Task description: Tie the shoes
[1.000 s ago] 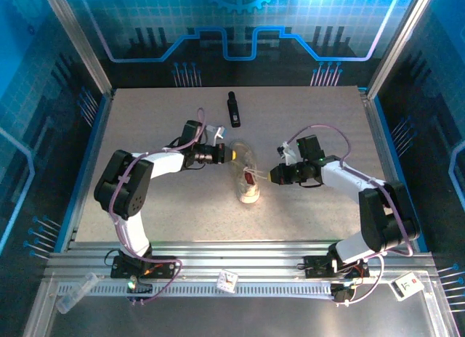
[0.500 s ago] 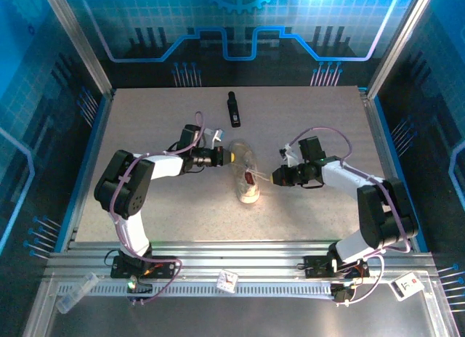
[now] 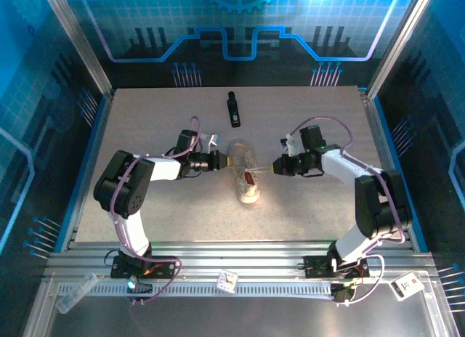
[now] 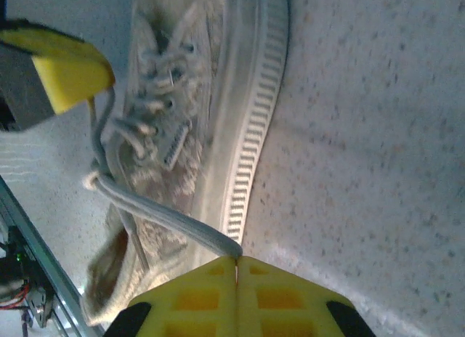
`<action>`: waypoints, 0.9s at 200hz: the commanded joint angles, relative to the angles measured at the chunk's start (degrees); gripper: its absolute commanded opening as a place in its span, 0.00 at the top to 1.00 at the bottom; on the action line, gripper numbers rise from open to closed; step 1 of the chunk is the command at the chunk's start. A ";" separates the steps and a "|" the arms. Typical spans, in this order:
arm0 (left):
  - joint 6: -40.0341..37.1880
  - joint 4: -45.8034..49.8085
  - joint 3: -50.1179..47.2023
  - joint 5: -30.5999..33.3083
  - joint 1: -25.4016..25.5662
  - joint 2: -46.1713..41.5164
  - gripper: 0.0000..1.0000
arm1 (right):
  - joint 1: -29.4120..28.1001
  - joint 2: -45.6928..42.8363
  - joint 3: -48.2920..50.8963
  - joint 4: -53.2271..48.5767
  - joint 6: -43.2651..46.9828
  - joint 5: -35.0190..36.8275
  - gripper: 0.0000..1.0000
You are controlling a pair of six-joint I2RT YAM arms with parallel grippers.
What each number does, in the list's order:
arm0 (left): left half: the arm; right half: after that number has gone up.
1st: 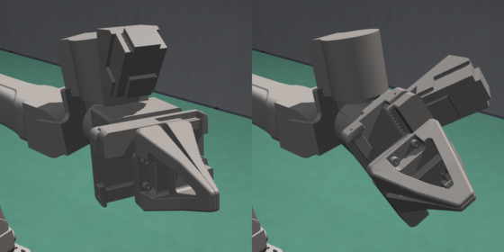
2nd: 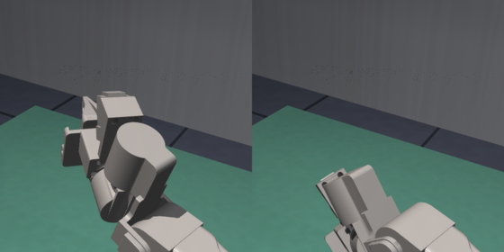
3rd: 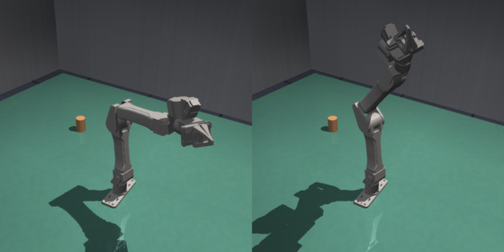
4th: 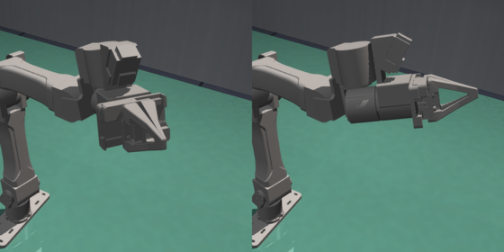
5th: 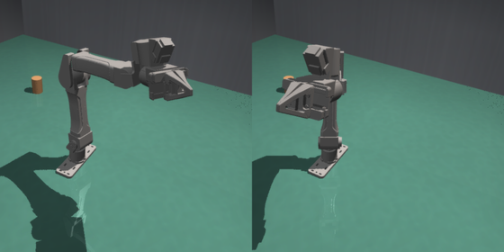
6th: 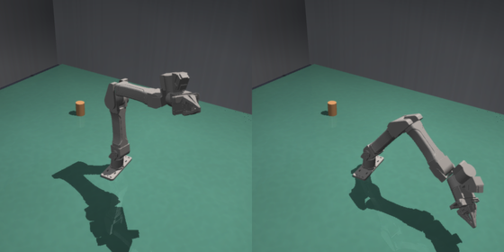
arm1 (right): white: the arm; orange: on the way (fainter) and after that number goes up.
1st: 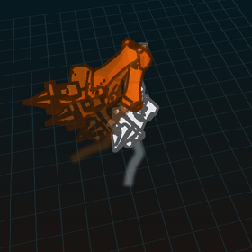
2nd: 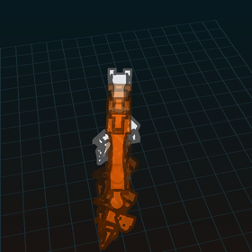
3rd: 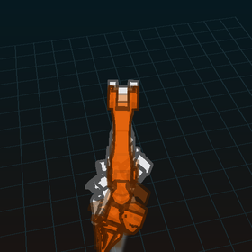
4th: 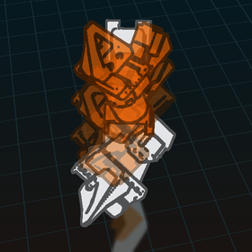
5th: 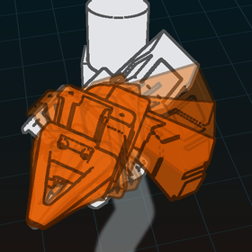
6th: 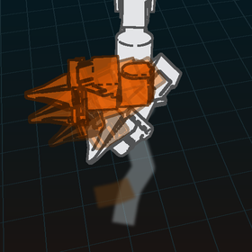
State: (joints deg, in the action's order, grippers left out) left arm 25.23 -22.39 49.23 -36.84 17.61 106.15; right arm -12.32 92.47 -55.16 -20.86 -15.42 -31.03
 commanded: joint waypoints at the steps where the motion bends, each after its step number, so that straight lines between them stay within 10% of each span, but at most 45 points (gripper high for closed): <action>1: 0.68 -2.01 -1.52 0.80 -1.12 0.81 1.00 | 1.73 3.04 -4.58 -4.11 1.77 -0.09 1.00; 170: 1.82 -6.16 -5.03 -0.80 -3.46 0.60 1.00 | 3.22 12.74 -13.15 -4.21 3.67 -3.42 1.00; 180: 2.11 -7.20 -4.70 -2.26 -3.41 0.35 0.81 | 3.09 10.71 -11.79 -1.77 3.02 -4.64 0.98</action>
State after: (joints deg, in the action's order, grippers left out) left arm 26.06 -25.85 44.82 -36.91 14.79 106.45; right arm -8.97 106.19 -67.88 -25.85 -12.43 -32.38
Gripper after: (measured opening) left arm 0.071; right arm 0.043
